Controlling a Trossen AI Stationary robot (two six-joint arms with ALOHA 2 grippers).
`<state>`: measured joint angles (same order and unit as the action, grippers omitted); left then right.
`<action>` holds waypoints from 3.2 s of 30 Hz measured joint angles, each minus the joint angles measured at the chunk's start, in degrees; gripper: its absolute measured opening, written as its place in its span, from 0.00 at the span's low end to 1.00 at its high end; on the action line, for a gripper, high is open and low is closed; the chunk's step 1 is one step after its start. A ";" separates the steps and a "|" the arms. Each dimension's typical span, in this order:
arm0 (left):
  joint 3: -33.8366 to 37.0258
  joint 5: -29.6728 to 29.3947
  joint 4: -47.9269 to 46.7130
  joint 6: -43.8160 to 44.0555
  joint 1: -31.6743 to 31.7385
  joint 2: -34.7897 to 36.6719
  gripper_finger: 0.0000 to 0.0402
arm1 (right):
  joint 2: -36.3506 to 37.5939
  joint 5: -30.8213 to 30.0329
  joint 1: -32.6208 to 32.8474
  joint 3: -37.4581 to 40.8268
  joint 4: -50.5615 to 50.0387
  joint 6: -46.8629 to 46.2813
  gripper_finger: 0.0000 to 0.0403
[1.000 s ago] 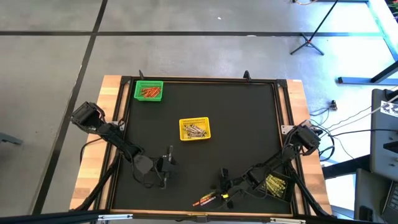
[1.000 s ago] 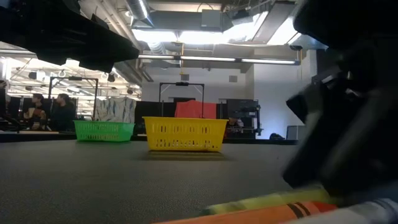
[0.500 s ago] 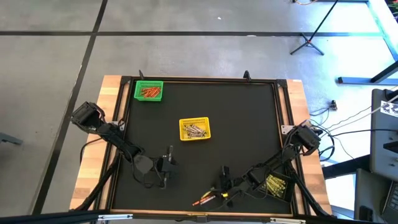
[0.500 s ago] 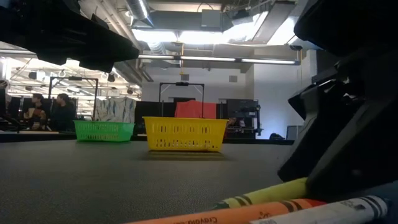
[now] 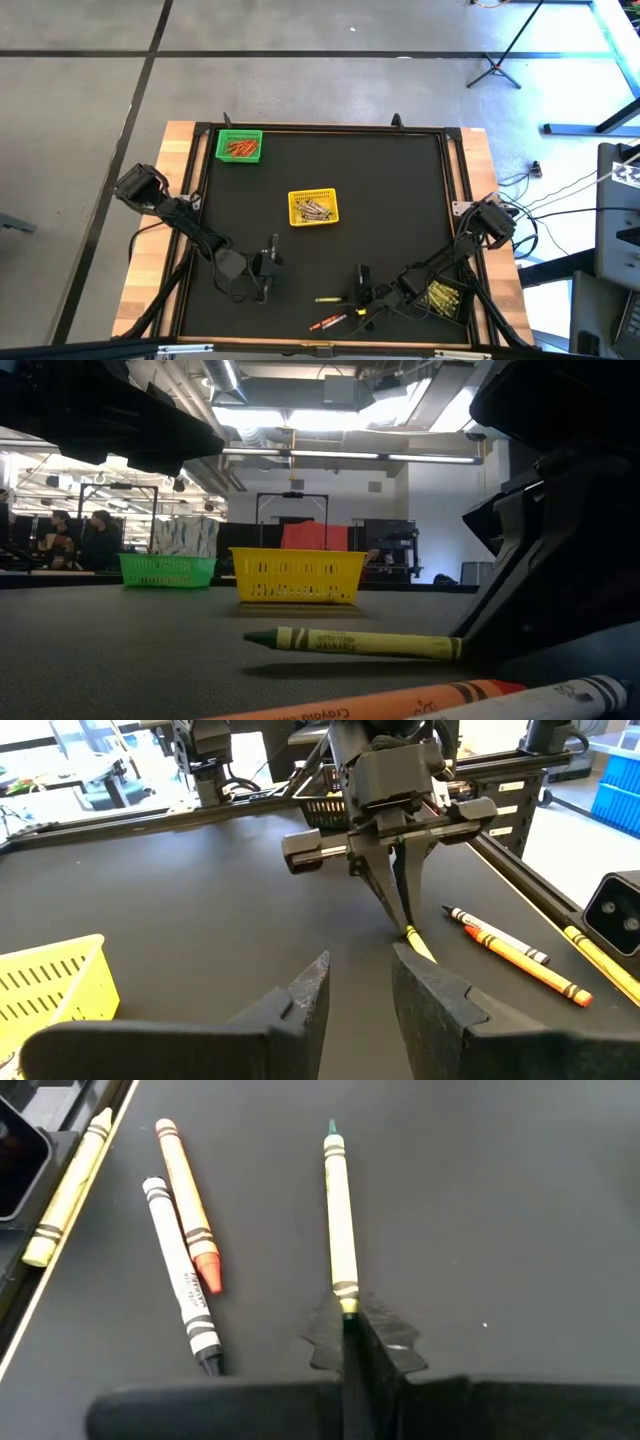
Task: Sort crayons
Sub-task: Put the green crayon into the black bin
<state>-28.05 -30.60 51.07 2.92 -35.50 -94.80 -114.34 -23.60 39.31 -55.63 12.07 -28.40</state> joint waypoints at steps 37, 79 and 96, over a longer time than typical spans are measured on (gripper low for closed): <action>0.02 0.25 0.04 0.15 -0.05 0.00 0.23 | 20.40 3.29 2.52 0.14 -23.88 -11.78 0.04; 0.01 0.23 1.60 1.35 -0.04 0.00 0.23 | 44.56 10.74 27.60 0.08 -61.57 -80.99 0.04; 0.00 0.21 1.73 1.40 -0.05 0.00 0.23 | 51.21 17.65 27.47 0.05 -68.58 -89.07 0.04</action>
<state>-28.05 -30.39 52.80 4.32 -35.55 -94.80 -63.14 -5.96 66.78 -55.57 -56.52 -117.47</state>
